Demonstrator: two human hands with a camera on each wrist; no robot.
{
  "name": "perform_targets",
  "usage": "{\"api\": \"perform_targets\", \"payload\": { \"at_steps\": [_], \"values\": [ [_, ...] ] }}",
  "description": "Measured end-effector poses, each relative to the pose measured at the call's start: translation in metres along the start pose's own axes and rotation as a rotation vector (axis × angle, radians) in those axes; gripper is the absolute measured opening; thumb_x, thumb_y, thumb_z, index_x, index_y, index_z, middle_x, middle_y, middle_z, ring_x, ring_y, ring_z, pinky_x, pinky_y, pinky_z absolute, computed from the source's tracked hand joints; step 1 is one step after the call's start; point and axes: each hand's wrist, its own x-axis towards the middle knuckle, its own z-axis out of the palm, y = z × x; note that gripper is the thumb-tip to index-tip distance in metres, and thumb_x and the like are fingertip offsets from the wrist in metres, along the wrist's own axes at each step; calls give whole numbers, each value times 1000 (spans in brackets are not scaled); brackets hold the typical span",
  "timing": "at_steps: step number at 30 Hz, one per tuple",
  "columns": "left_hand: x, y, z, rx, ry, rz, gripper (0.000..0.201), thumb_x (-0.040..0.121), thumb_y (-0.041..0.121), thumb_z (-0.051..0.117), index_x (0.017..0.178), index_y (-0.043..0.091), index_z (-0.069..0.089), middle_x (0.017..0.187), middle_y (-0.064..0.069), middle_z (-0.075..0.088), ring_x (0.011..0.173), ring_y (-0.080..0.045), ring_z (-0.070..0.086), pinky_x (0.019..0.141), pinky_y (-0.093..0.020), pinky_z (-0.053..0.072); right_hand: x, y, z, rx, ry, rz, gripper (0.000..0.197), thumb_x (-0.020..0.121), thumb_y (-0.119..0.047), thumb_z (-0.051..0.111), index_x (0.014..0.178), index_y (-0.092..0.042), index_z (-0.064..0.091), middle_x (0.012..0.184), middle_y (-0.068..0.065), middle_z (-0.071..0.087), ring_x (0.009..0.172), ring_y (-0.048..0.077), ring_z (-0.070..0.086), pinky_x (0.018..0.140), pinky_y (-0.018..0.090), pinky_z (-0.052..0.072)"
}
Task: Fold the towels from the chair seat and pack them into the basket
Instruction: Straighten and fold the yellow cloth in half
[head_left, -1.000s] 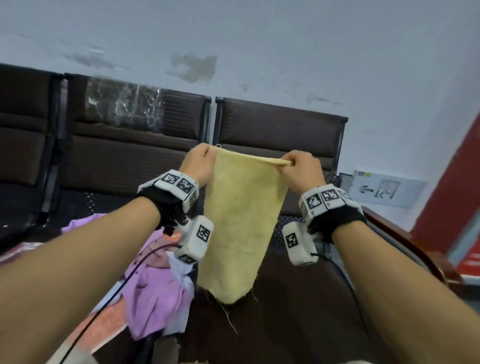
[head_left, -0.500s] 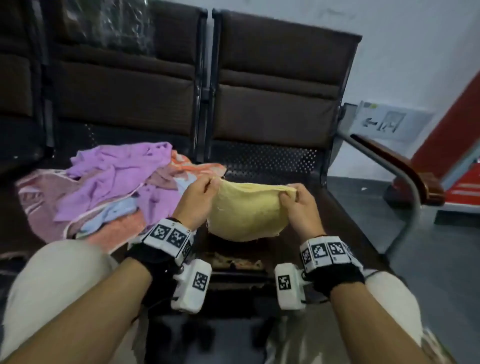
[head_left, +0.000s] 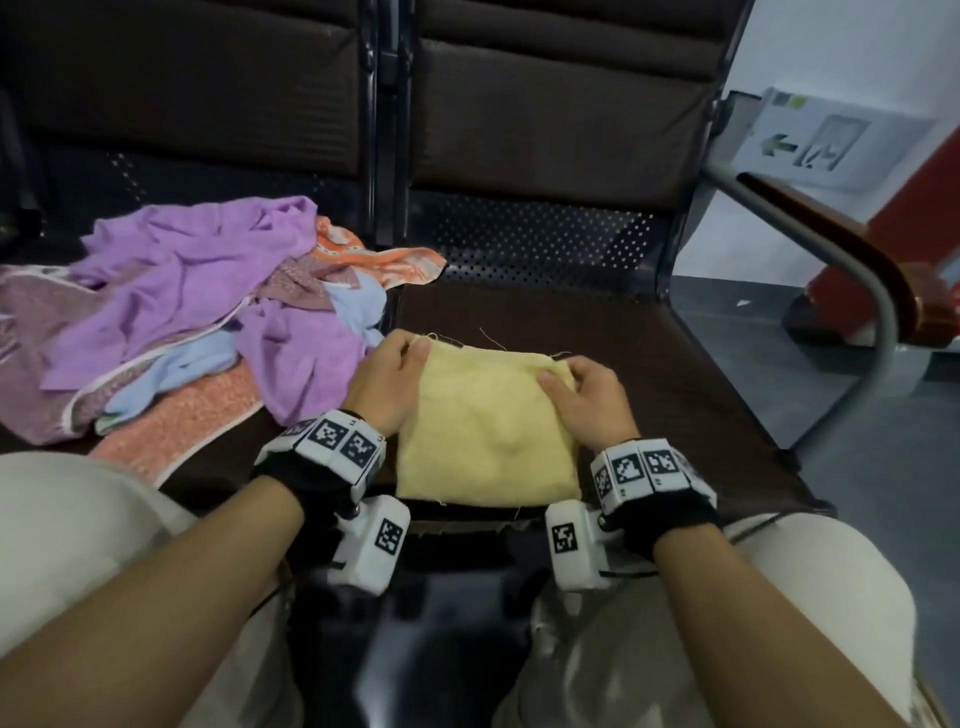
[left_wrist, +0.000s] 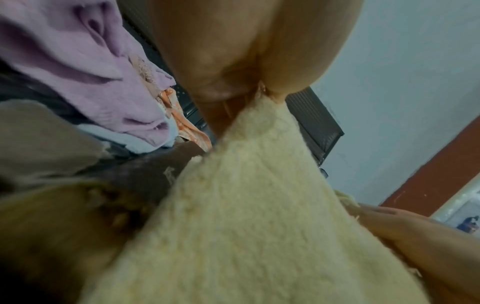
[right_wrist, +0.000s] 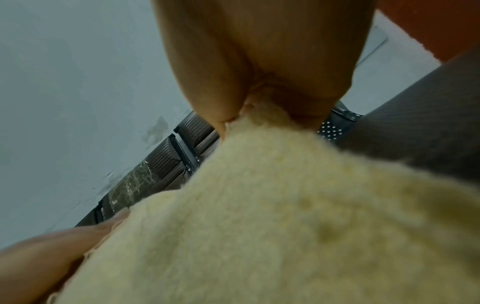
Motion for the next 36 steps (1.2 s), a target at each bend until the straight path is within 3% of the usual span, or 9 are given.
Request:
{"api": "perform_targets", "payload": {
  "at_steps": [10, 13, 17, 20, 23, 27, 30, 33, 36],
  "values": [
    [96, -26, 23, 31, -157, -155, 23, 95, 23, 50, 111, 9, 58, 105, -12, 65, 93, -28, 62, 85, -38, 52, 90, -4, 9, -316, -159, 170, 32, 89, -30, 61, 118, -17, 56, 109, 2, 63, 100, 22, 61, 84, 35, 52],
    [95, -34, 26, 45, -291, -260, 44, 88, 16, 58, 131, 13, 47, 115, -13, 63, 104, -30, 61, 92, -46, 51, 84, -4, 7, -617, -274, -39, 36, 85, -23, 64, 118, -18, 50, 114, 3, 55, 104, 23, 57, 92, 41, 49],
    [81, -30, 18, 152, -238, -87, 65, 82, 12, 65, 140, 14, 36, 132, -9, 47, 116, -26, 52, 102, -39, 42, 57, -18, -5, -632, -647, -287, 34, 80, -39, 72, 106, -22, 59, 97, -6, 59, 91, 14, 57, 84, 31, 49],
    [54, -19, 13, 243, -248, 132, 37, 81, 12, 67, 116, 17, 57, 118, -8, 51, 106, -22, 54, 97, -34, 43, 33, -18, -3, -846, -878, -320, 63, 74, -52, 73, 124, -25, 47, 114, -7, 49, 103, 13, 48, 90, 33, 46],
    [25, -10, 15, 300, -447, 214, 12, 87, 24, 62, 98, 22, 68, 98, 4, 66, 94, -14, 61, 89, -27, 47, 19, -12, 3, -973, -759, -451, 53, 80, -36, 67, 127, -26, 44, 120, -5, 45, 111, 18, 46, 86, 36, 45],
    [4, -9, 14, 505, -630, 301, 49, 82, 55, 60, 119, 24, 59, 114, 5, 53, 108, -11, 47, 97, -29, 39, 14, -15, -1, -863, -556, -509, 18, 83, -21, 52, 100, -22, 57, 101, -1, 61, 95, 24, 58, 70, 29, 37],
    [-3, -8, 7, 758, -629, 388, 37, 85, 43, 59, 118, 27, 53, 120, 6, 51, 113, -17, 49, 96, -37, 41, 9, -15, -9, -726, -503, -454, 8, 82, -21, 51, 88, -21, 56, 90, 0, 62, 87, 24, 57, 69, 31, 40],
    [-5, 1, 0, 744, -566, 373, 17, 89, 23, 50, 105, 23, 54, 109, -1, 61, 104, -26, 58, 86, -40, 47, 4, -13, -15, -704, -576, -424, 22, 84, -28, 57, 102, -16, 59, 101, 4, 62, 96, 25, 58, 83, 38, 49],
    [-2, 12, -6, 579, -588, 290, 12, 90, 23, 53, 100, 18, 59, 104, -2, 64, 100, -23, 57, 87, -37, 46, -6, -6, -19, -786, -684, -408, 67, 75, -48, 73, 130, -21, 44, 124, -3, 50, 108, 18, 52, 95, 37, 44]
  ]
}}
